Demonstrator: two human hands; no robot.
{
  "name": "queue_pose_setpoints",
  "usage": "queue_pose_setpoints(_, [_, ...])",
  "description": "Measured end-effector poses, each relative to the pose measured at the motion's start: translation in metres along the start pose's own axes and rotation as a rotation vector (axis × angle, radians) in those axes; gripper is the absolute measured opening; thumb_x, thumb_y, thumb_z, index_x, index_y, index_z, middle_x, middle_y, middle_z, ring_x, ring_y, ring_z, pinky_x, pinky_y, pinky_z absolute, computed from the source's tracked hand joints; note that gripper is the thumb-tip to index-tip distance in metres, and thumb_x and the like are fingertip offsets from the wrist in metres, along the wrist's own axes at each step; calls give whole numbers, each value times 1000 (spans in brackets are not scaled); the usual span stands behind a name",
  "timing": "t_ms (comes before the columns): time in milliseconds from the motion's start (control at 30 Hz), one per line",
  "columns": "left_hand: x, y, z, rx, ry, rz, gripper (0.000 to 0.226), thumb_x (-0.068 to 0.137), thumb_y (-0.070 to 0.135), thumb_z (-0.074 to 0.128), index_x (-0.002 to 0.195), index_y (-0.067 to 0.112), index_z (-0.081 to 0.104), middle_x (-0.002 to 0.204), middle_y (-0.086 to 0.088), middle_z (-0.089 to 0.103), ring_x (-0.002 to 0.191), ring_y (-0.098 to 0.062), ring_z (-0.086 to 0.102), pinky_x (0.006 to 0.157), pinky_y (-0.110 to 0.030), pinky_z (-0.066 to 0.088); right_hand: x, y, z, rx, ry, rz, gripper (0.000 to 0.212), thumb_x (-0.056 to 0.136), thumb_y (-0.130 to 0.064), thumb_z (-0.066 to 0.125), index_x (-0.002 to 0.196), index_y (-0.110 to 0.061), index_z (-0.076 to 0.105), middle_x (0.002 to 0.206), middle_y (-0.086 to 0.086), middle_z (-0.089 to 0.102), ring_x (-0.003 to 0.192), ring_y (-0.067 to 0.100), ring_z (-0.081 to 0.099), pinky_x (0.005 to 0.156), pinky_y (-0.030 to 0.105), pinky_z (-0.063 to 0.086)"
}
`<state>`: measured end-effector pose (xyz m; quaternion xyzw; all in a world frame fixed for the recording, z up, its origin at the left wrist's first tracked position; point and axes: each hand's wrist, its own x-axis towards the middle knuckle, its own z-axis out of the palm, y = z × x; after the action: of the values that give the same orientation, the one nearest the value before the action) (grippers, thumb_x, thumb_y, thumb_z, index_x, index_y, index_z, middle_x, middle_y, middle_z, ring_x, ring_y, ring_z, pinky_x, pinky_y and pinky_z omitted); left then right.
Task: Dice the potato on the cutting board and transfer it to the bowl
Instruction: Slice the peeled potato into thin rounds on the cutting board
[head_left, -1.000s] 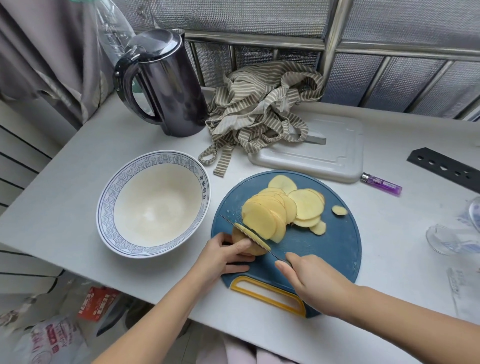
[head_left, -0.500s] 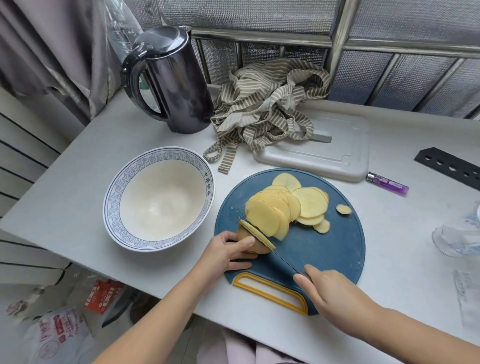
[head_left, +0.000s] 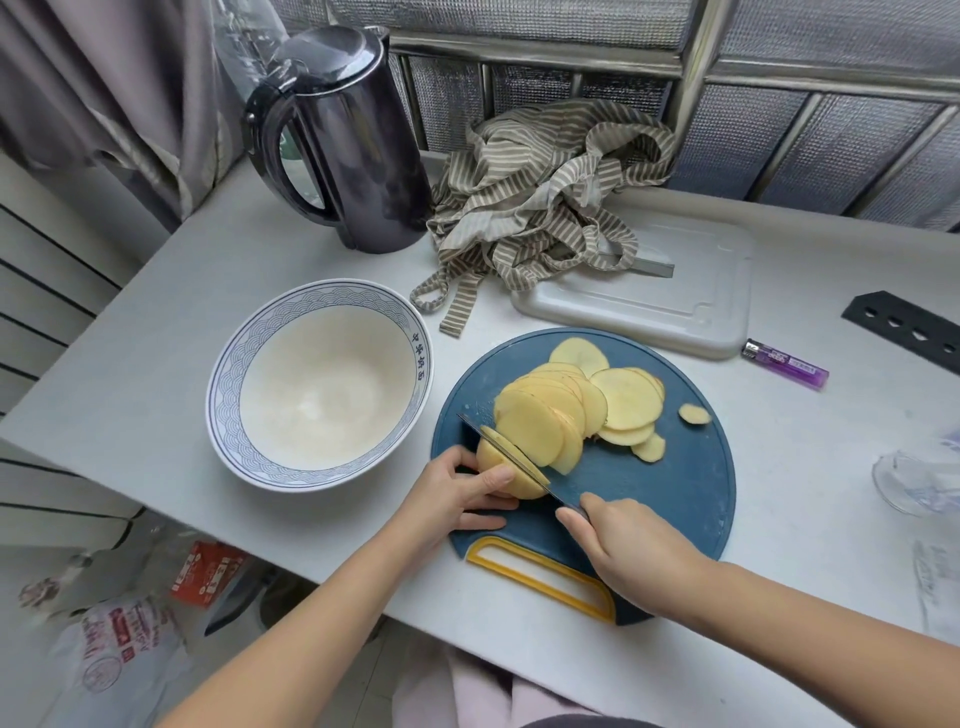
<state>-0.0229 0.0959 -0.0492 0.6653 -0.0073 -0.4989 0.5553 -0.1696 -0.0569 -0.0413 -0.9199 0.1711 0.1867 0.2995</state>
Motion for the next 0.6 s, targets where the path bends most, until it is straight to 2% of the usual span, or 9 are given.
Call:
queue_pose_setpoints(333, [-2, 1, 4, 37, 14, 17, 37, 81, 27, 72, 99, 7, 46, 99, -18, 73, 91, -29, 72, 78, -43, 59, 14, -16, -9, -26, -8, -2, 46, 102, -51, 23, 85, -17, 49, 72, -2, 48, 71, 22, 51, 64, 35, 38])
queue_pose_setpoints(467, [-1, 5, 6, 37, 33, 2, 40, 80, 31, 73, 99, 8, 47, 99, -19, 72, 88, -29, 72, 75, -41, 59, 18, -10, -24, 127, -70, 0, 47, 101, -51, 27, 90, -12, 50, 72, 0, 52, 64, 16, 50, 59, 30, 35])
queue_pose_setpoints(533, [0, 7, 7, 32, 41, -4, 40, 82, 31, 72, 101, 7, 47, 98, -18, 72, 87, -29, 72, 74, -40, 59, 15, -9, -30, 215, -56, -22, 40, 98, -54, 34, 97, -15, 43, 72, 0, 53, 57, 15, 51, 52, 27, 40])
queue_pose_setpoints(600, [1, 8, 8, 26, 51, -16, 42, 83, 32, 72, 105, 6, 47, 97, -18, 72, 87, -29, 73, 74, -41, 60, 9, -10, -33, 310, -11, -50, 34, 96, -52, 43, 102, -20, 36, 71, 4, 54, 45, 17, 52, 42, 30, 44])
